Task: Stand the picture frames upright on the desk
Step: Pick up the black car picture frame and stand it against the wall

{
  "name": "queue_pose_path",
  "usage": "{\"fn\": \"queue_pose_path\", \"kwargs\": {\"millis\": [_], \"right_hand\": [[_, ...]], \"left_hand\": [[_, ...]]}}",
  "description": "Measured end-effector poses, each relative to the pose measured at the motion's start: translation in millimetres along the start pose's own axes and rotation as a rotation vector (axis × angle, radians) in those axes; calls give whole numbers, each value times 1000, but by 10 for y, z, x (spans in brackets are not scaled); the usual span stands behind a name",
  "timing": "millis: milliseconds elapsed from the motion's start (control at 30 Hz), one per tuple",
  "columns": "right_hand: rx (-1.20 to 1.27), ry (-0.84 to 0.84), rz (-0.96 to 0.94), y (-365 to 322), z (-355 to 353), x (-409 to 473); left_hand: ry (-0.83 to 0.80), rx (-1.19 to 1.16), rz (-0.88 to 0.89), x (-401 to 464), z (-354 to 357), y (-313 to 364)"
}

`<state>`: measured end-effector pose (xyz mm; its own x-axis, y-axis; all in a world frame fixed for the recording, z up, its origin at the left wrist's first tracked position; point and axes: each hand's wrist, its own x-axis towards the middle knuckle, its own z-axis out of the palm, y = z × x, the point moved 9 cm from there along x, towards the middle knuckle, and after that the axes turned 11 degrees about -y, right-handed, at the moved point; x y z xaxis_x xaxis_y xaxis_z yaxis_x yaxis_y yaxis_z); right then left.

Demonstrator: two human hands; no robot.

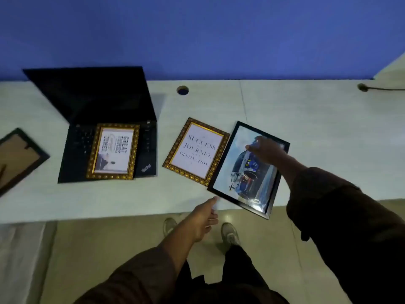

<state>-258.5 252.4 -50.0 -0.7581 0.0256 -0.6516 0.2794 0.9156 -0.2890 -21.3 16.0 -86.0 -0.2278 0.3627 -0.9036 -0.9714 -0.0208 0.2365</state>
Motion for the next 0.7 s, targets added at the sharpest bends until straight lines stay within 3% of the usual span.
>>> {"fn": "queue_pose_path", "kwargs": {"millis": [333, 700], "right_hand": [[-217, -6, -52, 485, -373, 482], [-199, -32, -140, 505, -288, 663]], "left_hand": [[194, -419, 142, 311, 398, -186], [182, -620, 253, 586, 974, -127]]}}
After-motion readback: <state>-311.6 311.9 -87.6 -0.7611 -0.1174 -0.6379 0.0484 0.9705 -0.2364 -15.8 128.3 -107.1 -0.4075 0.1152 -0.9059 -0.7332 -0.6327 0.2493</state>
